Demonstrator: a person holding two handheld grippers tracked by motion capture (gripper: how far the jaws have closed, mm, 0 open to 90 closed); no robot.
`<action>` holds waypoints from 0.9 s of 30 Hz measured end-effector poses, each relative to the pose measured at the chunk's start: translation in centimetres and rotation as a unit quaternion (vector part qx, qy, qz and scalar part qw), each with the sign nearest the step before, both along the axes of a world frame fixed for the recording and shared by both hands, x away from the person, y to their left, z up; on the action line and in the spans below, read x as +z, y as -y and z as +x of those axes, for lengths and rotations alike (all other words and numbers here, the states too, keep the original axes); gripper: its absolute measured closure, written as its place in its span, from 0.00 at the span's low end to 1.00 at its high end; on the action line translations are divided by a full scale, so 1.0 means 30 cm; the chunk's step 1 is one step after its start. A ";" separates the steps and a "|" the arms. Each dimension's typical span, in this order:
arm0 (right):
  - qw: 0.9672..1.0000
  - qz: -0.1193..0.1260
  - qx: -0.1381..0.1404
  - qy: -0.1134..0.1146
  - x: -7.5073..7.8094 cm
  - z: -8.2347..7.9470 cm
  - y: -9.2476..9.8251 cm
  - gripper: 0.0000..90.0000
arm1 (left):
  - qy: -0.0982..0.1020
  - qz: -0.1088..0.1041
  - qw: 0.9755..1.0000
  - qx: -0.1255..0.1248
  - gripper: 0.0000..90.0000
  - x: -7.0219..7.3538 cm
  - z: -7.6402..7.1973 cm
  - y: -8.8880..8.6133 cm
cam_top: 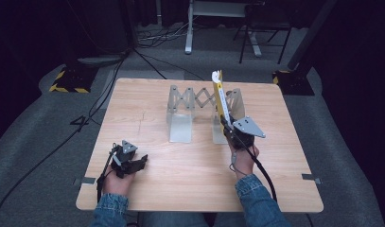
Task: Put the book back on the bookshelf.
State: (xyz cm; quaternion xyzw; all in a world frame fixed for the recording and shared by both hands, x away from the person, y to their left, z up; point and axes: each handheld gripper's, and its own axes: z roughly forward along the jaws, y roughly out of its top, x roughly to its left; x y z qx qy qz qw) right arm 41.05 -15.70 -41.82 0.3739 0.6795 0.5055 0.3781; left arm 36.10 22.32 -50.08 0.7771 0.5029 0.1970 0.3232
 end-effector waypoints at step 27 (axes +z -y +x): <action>1.000 -0.007 0.005 -0.001 -0.147 -0.038 -0.022 0.84 | -0.001 0.002 1.000 -0.001 0.48 0.001 -0.003 0.001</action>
